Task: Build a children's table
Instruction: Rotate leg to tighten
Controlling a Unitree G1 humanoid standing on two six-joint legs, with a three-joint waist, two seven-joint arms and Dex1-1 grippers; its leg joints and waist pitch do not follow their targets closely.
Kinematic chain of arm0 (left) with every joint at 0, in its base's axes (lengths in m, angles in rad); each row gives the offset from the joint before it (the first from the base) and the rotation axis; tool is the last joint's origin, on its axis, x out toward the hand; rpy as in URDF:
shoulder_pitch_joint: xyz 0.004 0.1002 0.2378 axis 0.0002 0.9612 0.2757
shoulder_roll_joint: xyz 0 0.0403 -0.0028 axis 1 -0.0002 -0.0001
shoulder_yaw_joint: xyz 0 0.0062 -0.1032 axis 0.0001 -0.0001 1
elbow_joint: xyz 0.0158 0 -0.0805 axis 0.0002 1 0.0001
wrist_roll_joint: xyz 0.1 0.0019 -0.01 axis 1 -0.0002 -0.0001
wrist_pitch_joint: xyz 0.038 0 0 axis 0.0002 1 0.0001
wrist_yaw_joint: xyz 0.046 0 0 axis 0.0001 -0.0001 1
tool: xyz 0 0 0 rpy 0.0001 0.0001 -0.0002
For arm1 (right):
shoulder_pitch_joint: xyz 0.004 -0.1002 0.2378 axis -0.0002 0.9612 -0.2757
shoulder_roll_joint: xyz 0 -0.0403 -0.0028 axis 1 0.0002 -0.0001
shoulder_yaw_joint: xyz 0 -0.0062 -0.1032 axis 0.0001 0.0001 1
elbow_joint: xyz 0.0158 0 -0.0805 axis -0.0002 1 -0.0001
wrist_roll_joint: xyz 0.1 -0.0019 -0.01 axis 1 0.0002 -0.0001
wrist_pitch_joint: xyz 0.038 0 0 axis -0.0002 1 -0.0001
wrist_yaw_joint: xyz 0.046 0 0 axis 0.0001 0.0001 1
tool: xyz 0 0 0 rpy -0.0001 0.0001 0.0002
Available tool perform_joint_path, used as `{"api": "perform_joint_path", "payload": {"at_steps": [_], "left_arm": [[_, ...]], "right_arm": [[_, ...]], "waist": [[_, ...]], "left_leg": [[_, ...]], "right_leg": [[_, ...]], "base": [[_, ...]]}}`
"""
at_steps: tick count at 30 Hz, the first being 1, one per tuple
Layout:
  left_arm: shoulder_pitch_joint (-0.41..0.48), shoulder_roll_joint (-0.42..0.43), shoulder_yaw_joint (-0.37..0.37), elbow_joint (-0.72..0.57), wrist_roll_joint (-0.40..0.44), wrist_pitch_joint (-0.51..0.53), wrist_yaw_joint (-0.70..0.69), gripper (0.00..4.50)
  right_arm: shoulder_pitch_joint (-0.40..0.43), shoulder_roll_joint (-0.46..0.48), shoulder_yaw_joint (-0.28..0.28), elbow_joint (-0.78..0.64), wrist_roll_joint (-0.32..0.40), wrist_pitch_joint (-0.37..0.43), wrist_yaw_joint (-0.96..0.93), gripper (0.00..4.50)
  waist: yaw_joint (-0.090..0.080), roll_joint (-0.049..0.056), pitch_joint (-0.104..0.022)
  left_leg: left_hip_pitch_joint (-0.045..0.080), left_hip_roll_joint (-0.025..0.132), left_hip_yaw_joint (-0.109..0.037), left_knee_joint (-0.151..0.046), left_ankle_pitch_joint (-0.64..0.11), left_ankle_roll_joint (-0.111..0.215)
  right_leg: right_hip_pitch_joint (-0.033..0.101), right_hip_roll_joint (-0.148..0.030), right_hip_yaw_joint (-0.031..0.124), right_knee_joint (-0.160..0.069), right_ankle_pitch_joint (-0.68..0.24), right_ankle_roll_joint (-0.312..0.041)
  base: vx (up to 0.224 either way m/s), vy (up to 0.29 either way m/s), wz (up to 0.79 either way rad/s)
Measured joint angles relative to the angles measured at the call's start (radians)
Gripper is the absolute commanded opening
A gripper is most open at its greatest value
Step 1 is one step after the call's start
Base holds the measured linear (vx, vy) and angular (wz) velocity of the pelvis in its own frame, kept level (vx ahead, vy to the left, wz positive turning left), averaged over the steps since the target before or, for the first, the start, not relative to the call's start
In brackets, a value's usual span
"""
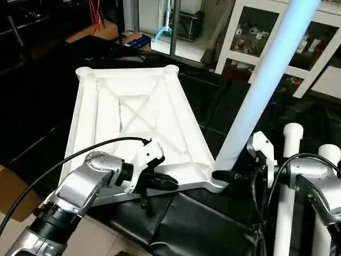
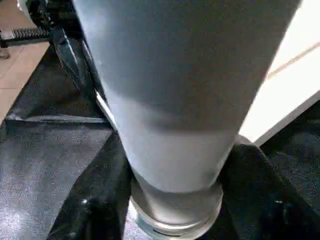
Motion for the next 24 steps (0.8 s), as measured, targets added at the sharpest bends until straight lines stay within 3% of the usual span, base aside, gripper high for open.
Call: {"api": "perform_joint_path", "payload": {"at_steps": [6, 9, 12, 19, 24], "left_arm": [[0.0, 0.002, 0.0, 0.0, 0.001, 0.0, 0.006, 0.0], [-0.011, -0.02, 0.008, 0.031, 0.031, 0.004, 0.074, 0.0], [-0.041, -0.091, 0.028, 0.081, 0.064, 0.015, 0.193, 0.0], [-0.065, -0.323, 0.095, 0.16, 0.08, 0.086, 0.508, 0.0], [-0.083, -0.45, 0.115, 0.223, 0.082, 0.083, 0.662, 0.0]], "right_arm": [[-0.007, 0.018, 0.0, 0.026, -0.004, -0.021, -0.002, 2.11], [-0.024, 0.094, -0.003, 0.096, -0.041, -0.066, -0.116, 2.09], [-0.05, 0.199, -0.036, 0.152, -0.08, -0.074, -0.342, 2.07], [-0.076, 0.449, -0.138, 0.164, -0.15, 0.008, -0.895, 2.05], [-0.103, 0.608, -0.178, 0.233, -0.231, -0.095, -1.243, 2.04]], "waist": [[-0.002, -0.001, -0.001], [-0.011, -0.002, -0.001], [-0.03, -0.003, -0.002], [-0.04, -0.008, -0.005], [-0.047, -0.008, -0.005]], "left_leg": [[0.002, 0.0, 0.0, 0.0, 0.0, 0.0], [0.004, 0.0, 0.0, 0.001, 0.0, 0.0], [0.004, 0.0, -0.001, 0.001, 0.0, -0.001], [0.005, 0.0, -0.002, 0.002, 0.0, -0.001], [0.003, -0.001, -0.003, 0.002, 0.0, -0.001]], "right_leg": [[0.002, 0.0, 0.0, 0.0, 0.0, 0.0], [0.003, 0.0, 0.0, 0.001, 0.001, -0.001], [0.003, 0.0, 0.0, 0.0, -0.001, 0.003], [0.005, 0.001, -0.001, -0.001, -0.002, 0.003], [0.004, 0.001, -0.001, -0.002, -0.003, 0.005]], "base": [[0.0, 0.0, 0.0], [0.0, 0.0, 0.0], [0.0, 0.0, 0.0], [0.0, 0.0, 0.0], [0.0, 0.0, 0.0]]}}
